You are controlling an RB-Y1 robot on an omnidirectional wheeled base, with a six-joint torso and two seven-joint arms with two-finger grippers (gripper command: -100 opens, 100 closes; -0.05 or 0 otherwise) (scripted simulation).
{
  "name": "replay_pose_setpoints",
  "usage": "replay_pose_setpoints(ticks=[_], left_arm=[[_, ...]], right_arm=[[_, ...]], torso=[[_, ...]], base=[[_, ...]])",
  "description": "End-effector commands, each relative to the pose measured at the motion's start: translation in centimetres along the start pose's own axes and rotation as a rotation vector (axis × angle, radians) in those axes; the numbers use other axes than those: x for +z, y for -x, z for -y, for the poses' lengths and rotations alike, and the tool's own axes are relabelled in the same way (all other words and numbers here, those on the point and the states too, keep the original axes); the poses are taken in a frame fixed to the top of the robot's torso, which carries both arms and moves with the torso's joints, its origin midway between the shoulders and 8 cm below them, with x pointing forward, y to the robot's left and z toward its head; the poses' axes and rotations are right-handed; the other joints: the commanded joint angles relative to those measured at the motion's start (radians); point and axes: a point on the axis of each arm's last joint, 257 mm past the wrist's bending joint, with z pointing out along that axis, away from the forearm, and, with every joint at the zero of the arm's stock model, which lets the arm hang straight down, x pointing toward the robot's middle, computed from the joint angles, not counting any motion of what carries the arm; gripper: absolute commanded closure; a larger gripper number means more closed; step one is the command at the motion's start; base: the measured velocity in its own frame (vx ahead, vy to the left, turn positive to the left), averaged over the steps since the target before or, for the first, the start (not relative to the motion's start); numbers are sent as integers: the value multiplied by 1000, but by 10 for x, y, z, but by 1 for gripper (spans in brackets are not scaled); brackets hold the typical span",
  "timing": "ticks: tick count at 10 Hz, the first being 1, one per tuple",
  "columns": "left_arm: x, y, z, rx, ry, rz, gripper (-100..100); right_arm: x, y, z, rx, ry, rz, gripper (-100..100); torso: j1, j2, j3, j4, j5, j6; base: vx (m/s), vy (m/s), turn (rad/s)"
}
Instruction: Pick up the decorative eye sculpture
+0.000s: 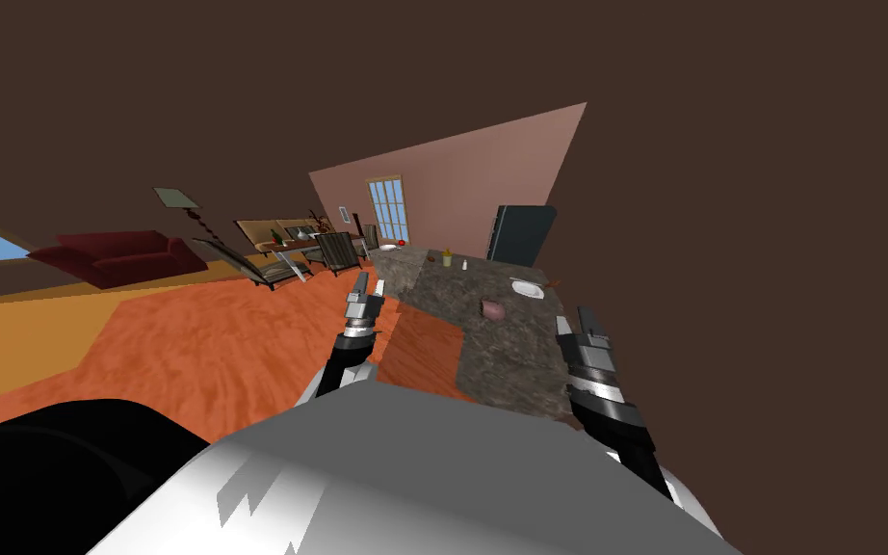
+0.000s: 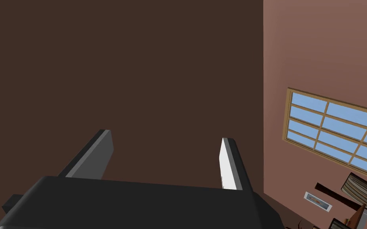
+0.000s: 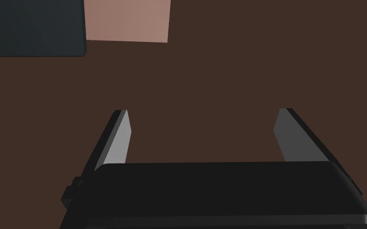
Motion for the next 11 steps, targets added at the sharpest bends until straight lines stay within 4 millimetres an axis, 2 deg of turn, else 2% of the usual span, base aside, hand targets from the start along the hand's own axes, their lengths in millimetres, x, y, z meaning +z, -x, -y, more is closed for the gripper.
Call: replay_pose_setpoints(ticks=[1, 3, 4, 7, 8, 9, 10, 11], left_arm=[[0, 0, 0, 0, 0, 0, 0], [0, 0, 0, 0, 0, 0, 0], [0, 0, 0, 0, 0, 0, 0], [0, 0, 0, 0, 0, 0, 0], [0, 0, 0, 0, 0, 0, 0], [0, 0, 0, 0, 0, 0, 0], [0, 0, 0, 0, 0, 0, 0], [0, 0, 0, 0, 0, 0, 0]], right_arm=[[-9, 4, 12, -20, -41, -8, -100], [-37, 15, 50, -87, -170, -31, -100], [-39, 15, 51, -88, -176, -31, -100], [-96, 40, 106, -199, -389, -63, -100], [-104, 42, 109, -203, -410, -65, -100], [-130, 53, 125, -244, -492, -76, -100], [-131, 53, 126, -244, -496, -77, -100], [-158, 66, 140, -285, -577, -88, -100]], torso=[[0, 0, 0, 0, 0, 0], [-7, -1, -1, 0, -1, 0], [-4, -3, -1, 0, -1, 0], [-3, -2, -1, 0, 0, 0], [-2, -4, -2, -1, 0, 0], [-5, -4, -2, -1, -1, 1], [-6, -5, -3, -1, -1, 0], [-8, -4, -2, -1, -1, 1]], base=[[-36, 142, 74], [-1, 143, 262], [-2, 137, 94], [8, 185, 299], [51, 145, 127], [58, 149, 236], [41, 98, 148], [26, 124, 328]])
